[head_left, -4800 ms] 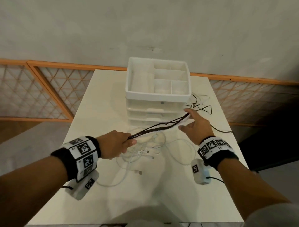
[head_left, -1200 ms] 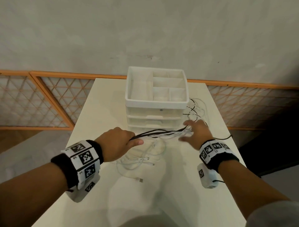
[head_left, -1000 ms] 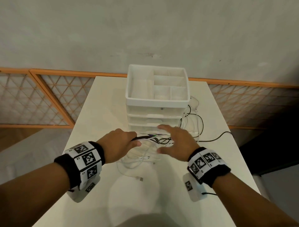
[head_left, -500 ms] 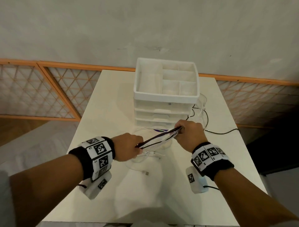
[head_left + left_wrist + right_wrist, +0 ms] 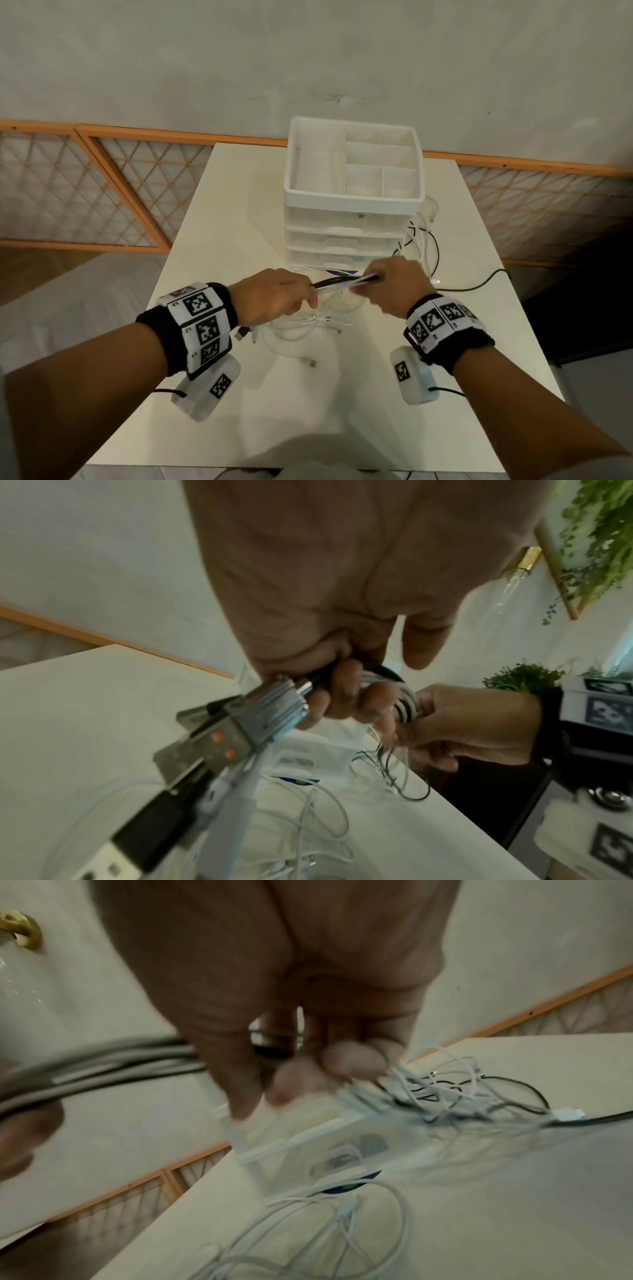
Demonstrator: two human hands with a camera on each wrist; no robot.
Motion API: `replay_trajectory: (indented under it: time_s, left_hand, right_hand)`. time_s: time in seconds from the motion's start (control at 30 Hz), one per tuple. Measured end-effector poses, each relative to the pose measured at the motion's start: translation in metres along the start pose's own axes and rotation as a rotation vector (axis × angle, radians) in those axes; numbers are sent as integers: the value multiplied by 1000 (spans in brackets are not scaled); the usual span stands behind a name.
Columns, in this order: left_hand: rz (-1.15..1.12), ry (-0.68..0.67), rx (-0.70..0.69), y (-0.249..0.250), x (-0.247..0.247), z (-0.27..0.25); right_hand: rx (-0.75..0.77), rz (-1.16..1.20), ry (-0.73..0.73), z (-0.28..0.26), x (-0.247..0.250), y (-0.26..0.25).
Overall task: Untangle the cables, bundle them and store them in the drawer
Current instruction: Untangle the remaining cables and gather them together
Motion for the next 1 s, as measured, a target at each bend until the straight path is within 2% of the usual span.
replay_trajectory:
  time_s: [0.07, 0.1, 0.13, 0.23, 0.33, 0.43, 0.53, 0.63, 0.73, 0.83, 0.9, 1.0]
  left_hand:
    - [134, 11, -8, -3, 2, 3]
    - [221, 23, -7, -5, 2, 6]
    - [289, 47, 3, -8, 4, 9]
    - [378, 186, 76, -28, 14, 13]
    - [356, 309, 127, -38, 23, 10]
    - [279, 320, 98, -34, 26, 9]
    - [251, 308, 33, -29, 28, 9]
    - [250, 333, 18, -29, 32, 7]
    - [252, 367, 46, -32, 38, 5]
    - [250, 363, 70, -35, 39, 6]
    - [236, 357, 91, -35, 38, 10]
    - [219, 364, 105, -31, 36, 14]
  right_hand:
    - [127, 41, 346, 2, 5, 1]
    - [171, 91, 416, 0, 0, 0]
    - [169, 130, 397, 0, -10, 0]
    - [128, 166, 153, -11, -53, 4]
    - [283, 53, 42, -32, -89, -5]
    - [349, -151, -180, -28, -124, -11]
    - [239, -234, -334, -14, -148, -5]
    - [190, -278, -307, -12, -157, 12]
    - [82, -296, -261, -12, -143, 50]
    - [-2, -249, -118, -10, -109, 82]
    - [37, -179, 12, -12, -89, 85]
    - [162, -3, 90, -20, -67, 56]
Point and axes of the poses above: each hand's wrist, its own z-axis towards the middle knuckle, its own x-axis out of the back of the hand, y = z × x, the point moved 5 cm from there along z, towards the middle knuckle, and after that the axes turned 1 degree about -x, right-handed, at the moved point
